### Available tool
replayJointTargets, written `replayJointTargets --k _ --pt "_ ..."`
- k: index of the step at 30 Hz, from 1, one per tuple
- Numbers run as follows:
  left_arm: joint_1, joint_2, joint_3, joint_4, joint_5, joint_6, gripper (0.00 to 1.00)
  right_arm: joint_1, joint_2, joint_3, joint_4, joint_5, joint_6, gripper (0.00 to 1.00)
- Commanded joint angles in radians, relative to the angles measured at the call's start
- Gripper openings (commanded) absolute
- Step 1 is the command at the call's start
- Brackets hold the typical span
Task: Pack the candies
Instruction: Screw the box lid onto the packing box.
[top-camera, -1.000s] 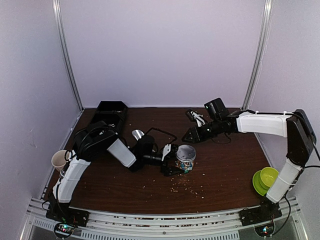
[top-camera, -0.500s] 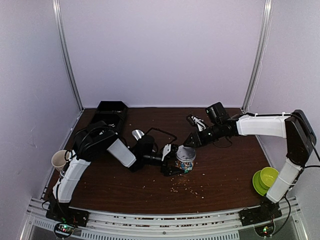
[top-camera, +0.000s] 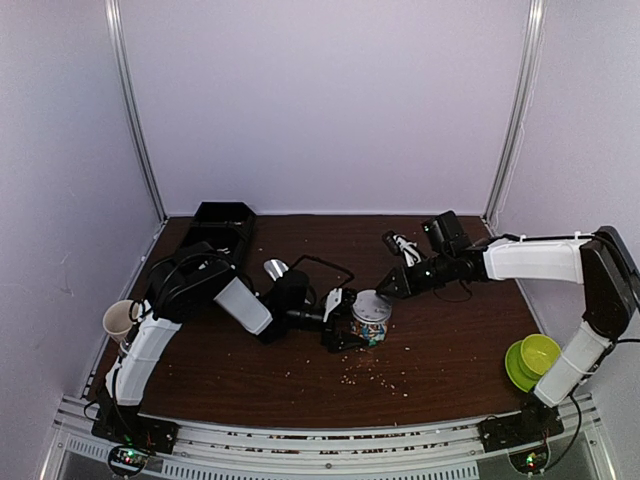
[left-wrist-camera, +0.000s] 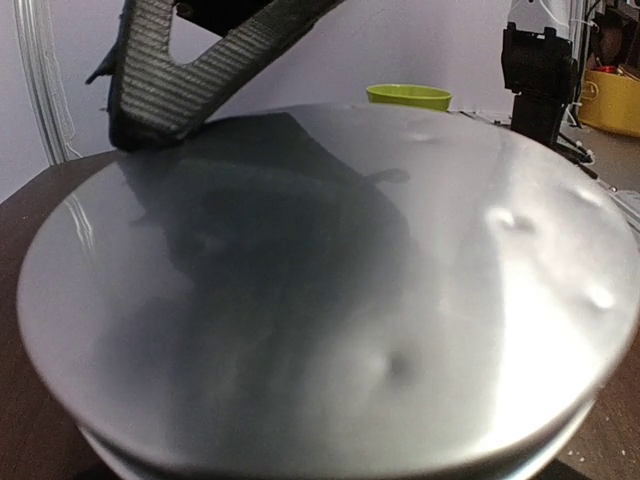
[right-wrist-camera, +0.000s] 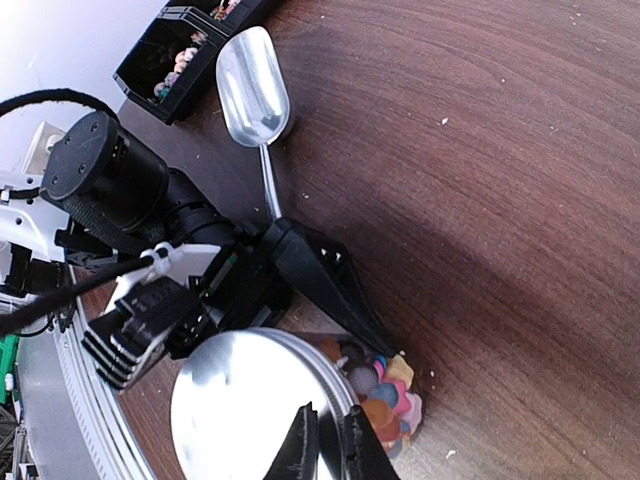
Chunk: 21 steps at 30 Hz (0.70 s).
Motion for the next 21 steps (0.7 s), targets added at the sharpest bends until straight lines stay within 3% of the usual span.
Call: replayJointTargets --k 1,13,21 --pt "0.018 0.04 0.003 -0.134 -0.08 0.0 0.88 0.013 -0.052 -0.084 -0.053 -0.016 0.016 0.09" --pt "0.018 0.04 0.005 -0.142 -0.089 0.001 0.88 0.059 -0.204 -0.234 -0.045 -0.025 0.071 0.08" --pt "0.018 0.039 0.002 -0.137 -0.084 0.001 0.88 0.062 -0.291 -0.215 -0.096 0.007 0.058 0.14"
